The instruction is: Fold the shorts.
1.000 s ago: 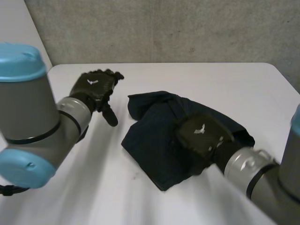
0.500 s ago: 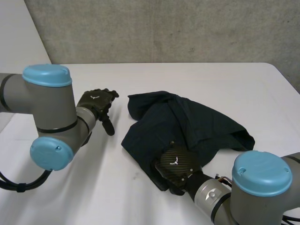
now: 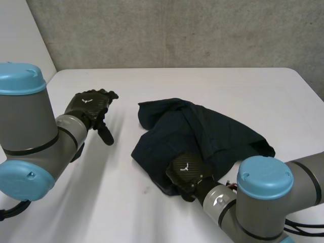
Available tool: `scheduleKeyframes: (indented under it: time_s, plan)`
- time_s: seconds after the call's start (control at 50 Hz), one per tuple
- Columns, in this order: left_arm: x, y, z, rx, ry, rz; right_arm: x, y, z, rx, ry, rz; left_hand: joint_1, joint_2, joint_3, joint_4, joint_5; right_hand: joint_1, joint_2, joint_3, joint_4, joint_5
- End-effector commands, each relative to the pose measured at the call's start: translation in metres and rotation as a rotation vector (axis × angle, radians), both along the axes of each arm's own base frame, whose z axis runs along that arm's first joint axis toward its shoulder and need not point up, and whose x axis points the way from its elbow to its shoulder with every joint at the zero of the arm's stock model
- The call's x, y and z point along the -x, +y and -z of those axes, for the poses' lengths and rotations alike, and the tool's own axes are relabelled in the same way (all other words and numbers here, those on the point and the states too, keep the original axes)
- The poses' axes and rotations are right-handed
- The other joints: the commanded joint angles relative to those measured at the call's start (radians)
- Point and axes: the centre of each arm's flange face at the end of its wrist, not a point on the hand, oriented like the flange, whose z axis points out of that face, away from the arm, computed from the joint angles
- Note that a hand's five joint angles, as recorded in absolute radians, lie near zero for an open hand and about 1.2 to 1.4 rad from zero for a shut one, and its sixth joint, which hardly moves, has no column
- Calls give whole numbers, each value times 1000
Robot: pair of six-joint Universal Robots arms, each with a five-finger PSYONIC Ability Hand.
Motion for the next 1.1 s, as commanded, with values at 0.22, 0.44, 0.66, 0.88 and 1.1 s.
scheduleKeyframes:
  time_s: [0.22,0.44,0.66,0.88,1.1]
  plan:
    - [-48,-11,-50,132,55,-142,-57,-12,-165,208,-413,-52,56,38,40,38,21,447,227,211,209,268]
    - [-61,-4,-73,192,93,-122,21,-52,-290,355,-810,339,56,38,40,38,21,447,227,211,209,268]
    - [-49,7,-64,162,88,-74,130,-131,-166,144,-497,848,50,32,34,33,15,447,227,211,209,268]
    - [-21,25,-42,95,65,26,161,-140,-80,-40,-298,820,50,32,34,33,15,-556,-776,-792,-794,-735]
    - [-20,26,-43,103,72,30,80,-43,-113,60,-168,130,50,32,34,33,15,-491,-711,-727,-730,-671]
